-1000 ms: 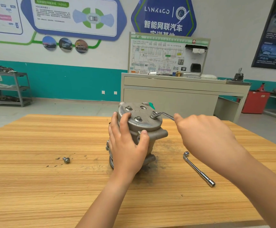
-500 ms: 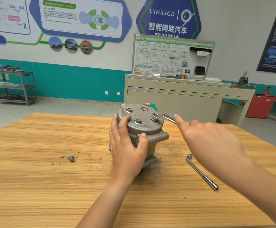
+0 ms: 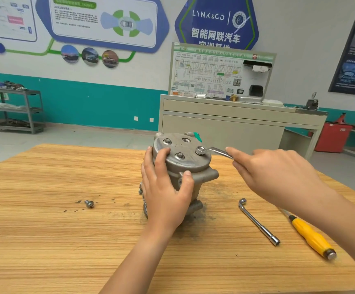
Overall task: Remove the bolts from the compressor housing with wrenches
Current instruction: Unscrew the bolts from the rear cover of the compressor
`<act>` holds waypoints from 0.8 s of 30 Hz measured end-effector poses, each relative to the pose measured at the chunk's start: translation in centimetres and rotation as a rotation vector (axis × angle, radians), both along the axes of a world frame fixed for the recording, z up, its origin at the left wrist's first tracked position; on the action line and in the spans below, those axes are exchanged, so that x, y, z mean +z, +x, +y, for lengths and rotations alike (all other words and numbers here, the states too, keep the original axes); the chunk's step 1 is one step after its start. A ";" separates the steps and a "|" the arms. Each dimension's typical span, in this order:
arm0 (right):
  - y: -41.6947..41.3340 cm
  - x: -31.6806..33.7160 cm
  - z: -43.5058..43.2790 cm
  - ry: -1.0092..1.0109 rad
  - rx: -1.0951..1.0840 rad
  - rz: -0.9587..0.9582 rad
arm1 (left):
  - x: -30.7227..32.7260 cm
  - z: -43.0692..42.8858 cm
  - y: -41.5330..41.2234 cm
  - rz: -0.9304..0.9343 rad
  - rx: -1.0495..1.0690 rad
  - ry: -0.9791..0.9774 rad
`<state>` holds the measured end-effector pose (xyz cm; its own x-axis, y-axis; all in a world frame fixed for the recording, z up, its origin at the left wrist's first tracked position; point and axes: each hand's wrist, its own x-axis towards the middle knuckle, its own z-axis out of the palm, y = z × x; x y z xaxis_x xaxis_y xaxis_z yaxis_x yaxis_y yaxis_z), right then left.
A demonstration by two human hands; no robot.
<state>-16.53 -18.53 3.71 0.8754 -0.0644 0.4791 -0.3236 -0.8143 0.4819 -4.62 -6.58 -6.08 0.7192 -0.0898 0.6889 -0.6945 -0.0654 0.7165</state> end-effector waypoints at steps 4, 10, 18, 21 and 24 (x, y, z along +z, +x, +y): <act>0.0 -0.4 -1.2 0.011 0.040 0.011 | 0.1 0.2 0.0 0.014 -0.023 0.001; 0.1 -1.0 -0.8 0.020 0.060 -0.044 | 0.2 0.4 0.0 0.026 -0.026 0.001; 5.8 -1.6 -6.4 0.046 0.308 -0.347 | 0.5 1.3 1.7 -0.012 -0.167 0.040; 10.0 -0.5 -6.1 0.167 0.310 -0.304 | 0.7 1.2 2.0 -0.016 -0.179 0.049; 12.7 0.9 -4.6 0.056 0.446 -0.237 | 0.8 1.1 1.9 -0.011 -0.174 0.059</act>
